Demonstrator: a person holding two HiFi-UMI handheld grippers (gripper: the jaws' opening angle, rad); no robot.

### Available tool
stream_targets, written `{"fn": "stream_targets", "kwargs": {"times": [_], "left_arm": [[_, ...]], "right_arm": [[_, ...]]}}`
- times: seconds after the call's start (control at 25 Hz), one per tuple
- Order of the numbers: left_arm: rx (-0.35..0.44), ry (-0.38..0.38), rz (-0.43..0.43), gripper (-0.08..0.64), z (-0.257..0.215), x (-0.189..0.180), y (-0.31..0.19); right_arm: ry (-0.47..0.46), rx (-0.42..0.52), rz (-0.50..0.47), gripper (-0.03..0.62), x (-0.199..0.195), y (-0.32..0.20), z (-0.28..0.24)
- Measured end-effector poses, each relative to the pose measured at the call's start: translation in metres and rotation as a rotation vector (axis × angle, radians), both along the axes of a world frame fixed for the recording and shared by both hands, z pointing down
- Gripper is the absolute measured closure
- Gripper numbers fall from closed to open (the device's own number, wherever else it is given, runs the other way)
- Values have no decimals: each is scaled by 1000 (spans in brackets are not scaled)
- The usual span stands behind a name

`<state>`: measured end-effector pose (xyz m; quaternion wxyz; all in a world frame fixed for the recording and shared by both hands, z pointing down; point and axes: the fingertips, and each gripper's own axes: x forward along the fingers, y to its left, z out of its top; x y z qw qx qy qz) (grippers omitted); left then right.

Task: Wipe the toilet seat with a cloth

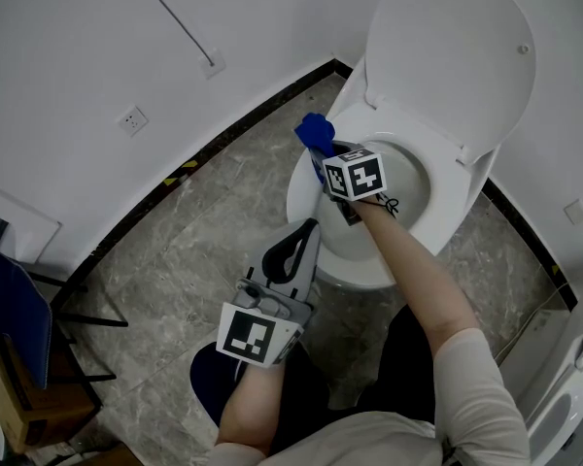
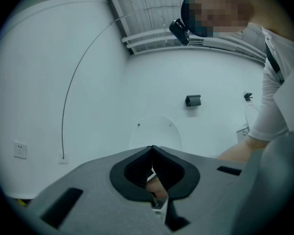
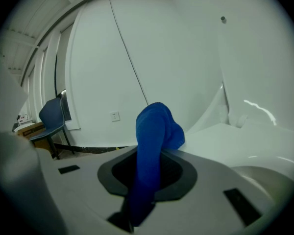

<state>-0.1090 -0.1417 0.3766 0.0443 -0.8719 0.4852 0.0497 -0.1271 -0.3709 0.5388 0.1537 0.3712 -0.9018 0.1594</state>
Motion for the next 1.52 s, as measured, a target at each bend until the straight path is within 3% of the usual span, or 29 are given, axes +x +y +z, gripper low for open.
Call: {"fn": "stream_targets", "kwargs": {"times": [1.2,1.52], "left_arm": [[13,-55,-36,552,-1,3,1],[21,-37,-45,552,-2,2,3]], "right_arm": [[17,-10,-168,529,-25,55,2],[17,-22,-221,529,-32,70,2]]}}
